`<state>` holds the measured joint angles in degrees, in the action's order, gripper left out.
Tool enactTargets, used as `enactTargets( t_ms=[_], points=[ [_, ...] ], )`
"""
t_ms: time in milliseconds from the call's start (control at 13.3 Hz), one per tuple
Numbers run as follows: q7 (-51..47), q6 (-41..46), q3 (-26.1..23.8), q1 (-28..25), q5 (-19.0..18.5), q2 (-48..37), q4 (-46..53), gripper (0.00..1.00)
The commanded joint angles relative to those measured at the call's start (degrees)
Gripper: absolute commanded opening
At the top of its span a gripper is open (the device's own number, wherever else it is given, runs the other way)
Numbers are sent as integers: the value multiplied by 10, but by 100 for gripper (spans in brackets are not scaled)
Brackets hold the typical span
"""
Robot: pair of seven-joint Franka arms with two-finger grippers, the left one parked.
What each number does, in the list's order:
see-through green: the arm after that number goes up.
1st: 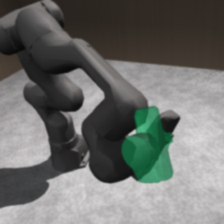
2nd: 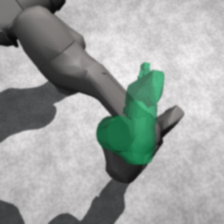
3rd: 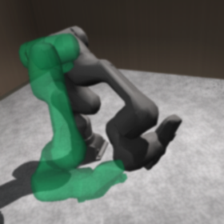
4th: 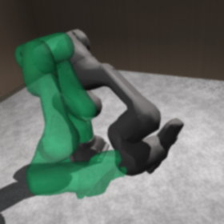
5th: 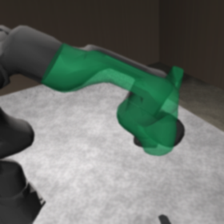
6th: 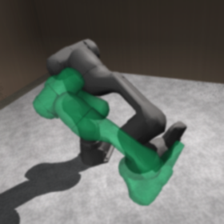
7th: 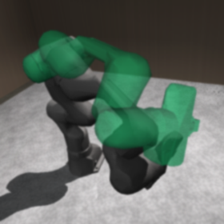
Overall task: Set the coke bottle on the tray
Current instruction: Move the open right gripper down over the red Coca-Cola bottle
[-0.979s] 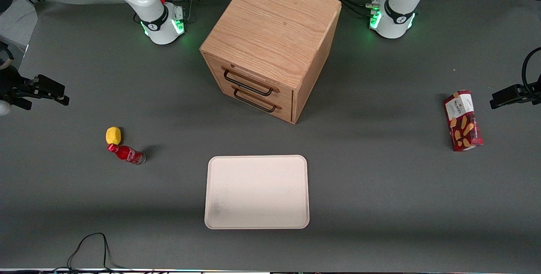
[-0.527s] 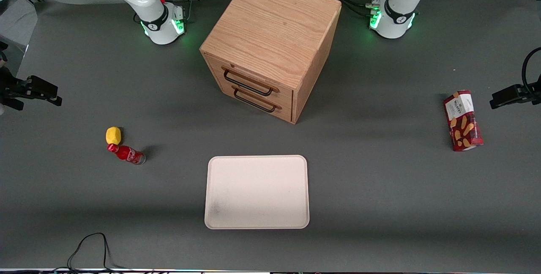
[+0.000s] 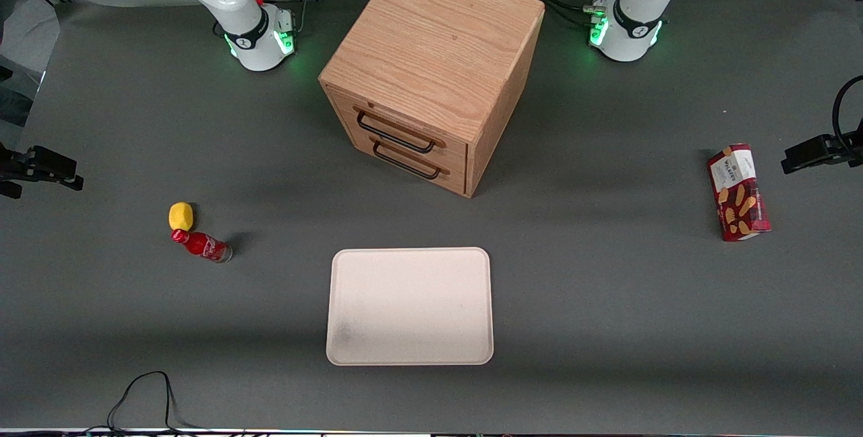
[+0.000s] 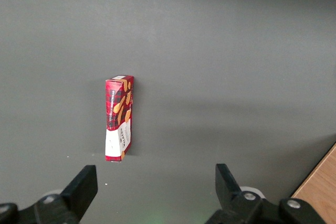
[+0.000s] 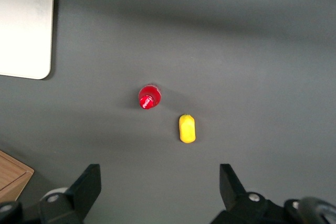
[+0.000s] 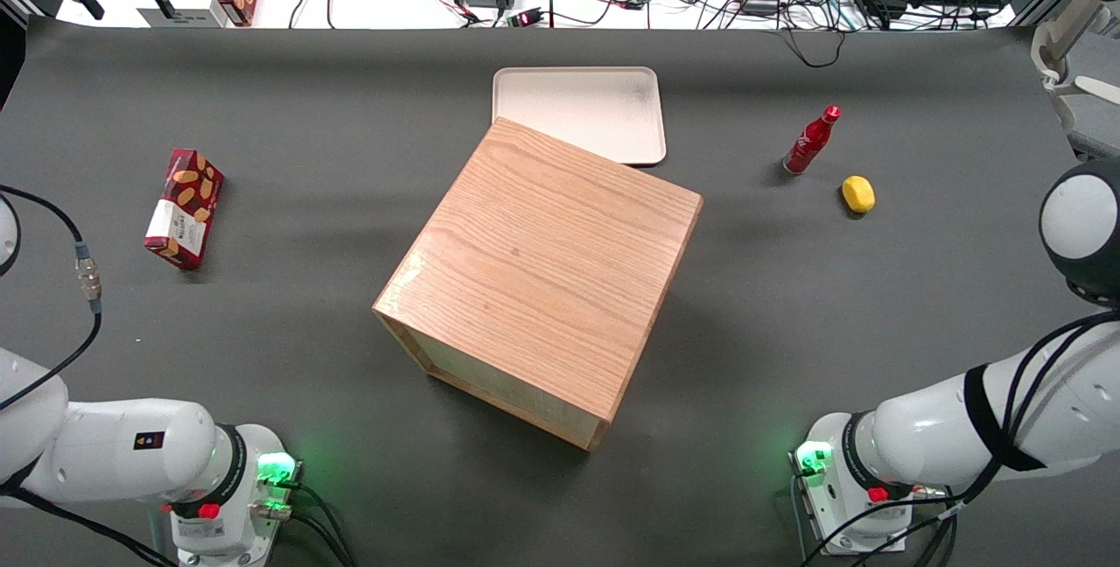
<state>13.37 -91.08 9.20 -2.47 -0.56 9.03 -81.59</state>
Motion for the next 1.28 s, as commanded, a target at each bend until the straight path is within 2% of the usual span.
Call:
enactTargets(
  t_ms=[0,75,452,979,1205],
  points=[
    [0,5,-1,-7,22,6,8,100],
    [0,-11,-1,-7,34,1,-15,100],
    [0,-129,-1,-16,35,-11,-128,100],
    [0,-369,-5,-19,37,-3,-310,100],
    [2,-450,-6,-20,43,18,-352,100]
  ],
)
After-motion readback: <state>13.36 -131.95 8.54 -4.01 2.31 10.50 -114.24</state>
